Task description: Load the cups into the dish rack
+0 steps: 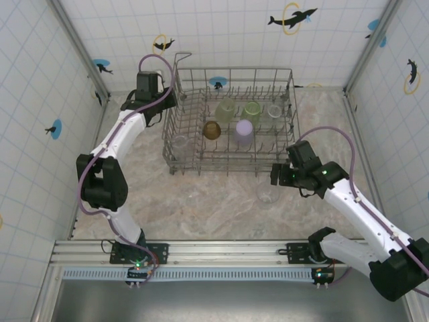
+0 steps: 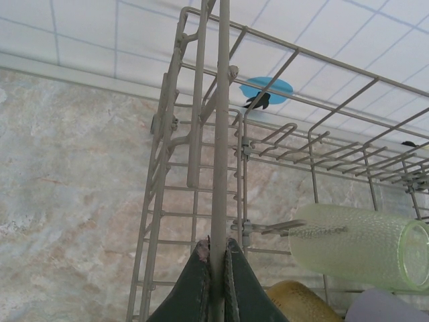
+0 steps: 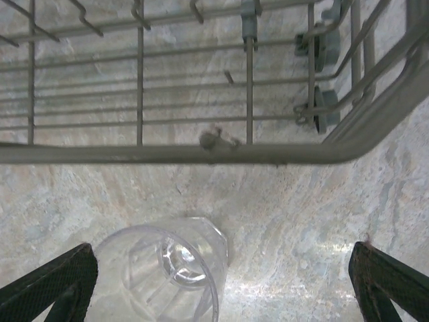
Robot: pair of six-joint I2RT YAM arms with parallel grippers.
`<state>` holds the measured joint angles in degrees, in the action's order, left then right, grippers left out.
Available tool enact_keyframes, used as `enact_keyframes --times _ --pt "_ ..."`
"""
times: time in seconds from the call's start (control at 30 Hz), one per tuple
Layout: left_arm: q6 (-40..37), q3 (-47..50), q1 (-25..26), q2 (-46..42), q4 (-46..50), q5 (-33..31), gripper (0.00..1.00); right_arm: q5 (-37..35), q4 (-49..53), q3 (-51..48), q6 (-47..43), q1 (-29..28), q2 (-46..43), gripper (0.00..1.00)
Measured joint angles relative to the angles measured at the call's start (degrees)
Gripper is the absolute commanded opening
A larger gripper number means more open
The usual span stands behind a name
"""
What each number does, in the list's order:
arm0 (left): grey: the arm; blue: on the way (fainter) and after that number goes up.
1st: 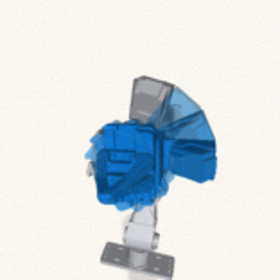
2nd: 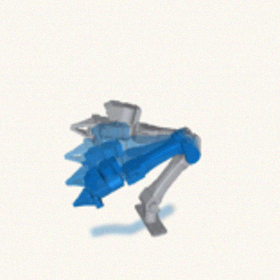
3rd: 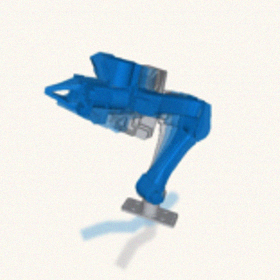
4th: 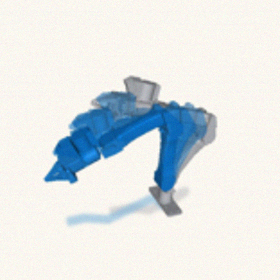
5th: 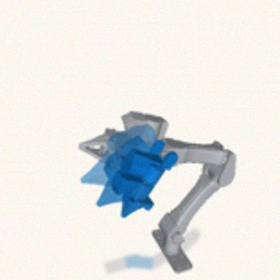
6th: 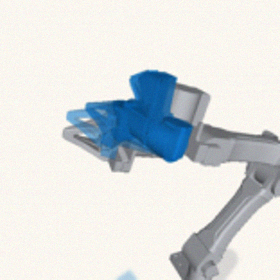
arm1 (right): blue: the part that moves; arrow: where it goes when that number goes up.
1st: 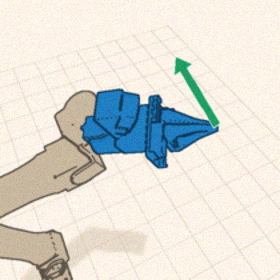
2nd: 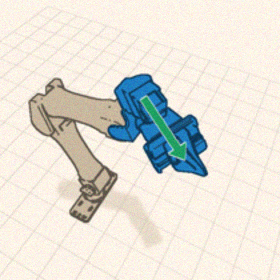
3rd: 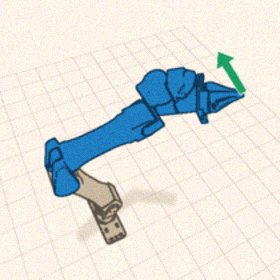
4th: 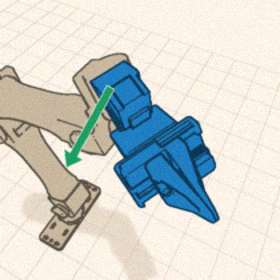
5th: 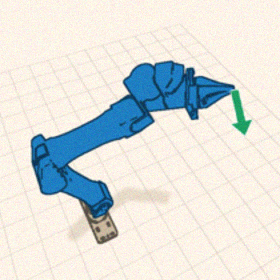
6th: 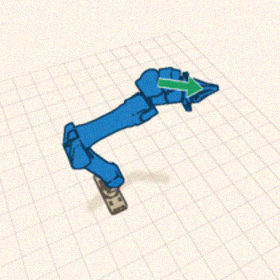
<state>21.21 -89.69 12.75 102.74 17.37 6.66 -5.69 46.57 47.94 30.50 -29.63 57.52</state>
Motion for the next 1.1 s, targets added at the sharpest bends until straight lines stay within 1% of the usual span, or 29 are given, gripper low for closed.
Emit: enact_keyframes --times 0.13,0.3,0.47,0.63,0.7,0.73,0.77,0.8,0.83,0.87,0.9,0.97,1.1 --pt "0.4 0.0 0.0 0.0 -0.1 0.0 0.0 1.5 0.0 -3.1 0.8 0.0 -1.0 0.99" --pt "2.3 1.1 -0.1 -0.2 -2.0 0.5 0.0 3.1 -1.2 -6.9 2.2 -1.0 -2.0 0.92" --pt "4.6 2.6 -0.1 -0.7 -4.5 1.3 0.0 3.6 -2.9 -9.1 3.0 -2.8 -1.0 0.82" --pt "7.0 3.4 -0.1 -0.7 -6.4 1.8 0.0 3.5 -5.3 -10.4 3.1 -3.2 0.3 0.7" --pt "7.6 3.5 -0.1 -0.7 -6.8 2.0 0.0 3.6 -6.3 -10.6 3.0 -3.2 0.7 0.63" --pt "7.8 3.6 -0.1 -0.7 -6.9 2.0 0.09 3.6 -6.8 -10.6 2.8 -3.3 1.0 0.6" --pt "7.9 3.8 -0.1 -0.7 -7.3 2.1 0.24 3.6 -7.4 -10.6 2.7 -3.3 1.2 0.57" --pt "7.9 4.1 0.0 -0.7 -8.7 1.6 0.3 3.7 -8.0 -10.6 2.6 -3.3 1.6 0.54" --pt "8.1 4.4 0.0 -0.7 -10.1 1.4 0.33 3.7 -8.4 -10.6 2.4 -3.3 1.9 0.51" --pt "8.5 4.9 0.0 -0.6 -11.5 1.2 0.4 3.7 -8.9 -10.6 2.3 -3.3 2.2 0.48" --pt "8.8 5.3 0.0 -0.6 -12.5 0.9 0.48 3.8 -9.2 -10.6 2.2 -3.3 2.5 0.44" --pt "8.9 5.8 0.0 -0.6 -13.9 0.5 0.54 3.9 -9.7 -10.6 1.8 -3.3 3.0 0.36" --pt "8.9 6.8 0.0 -1.0 -15.6 0.2 0.71 4.0 -10.2 -10.6 1.7 -3.3 3.3 0.15"
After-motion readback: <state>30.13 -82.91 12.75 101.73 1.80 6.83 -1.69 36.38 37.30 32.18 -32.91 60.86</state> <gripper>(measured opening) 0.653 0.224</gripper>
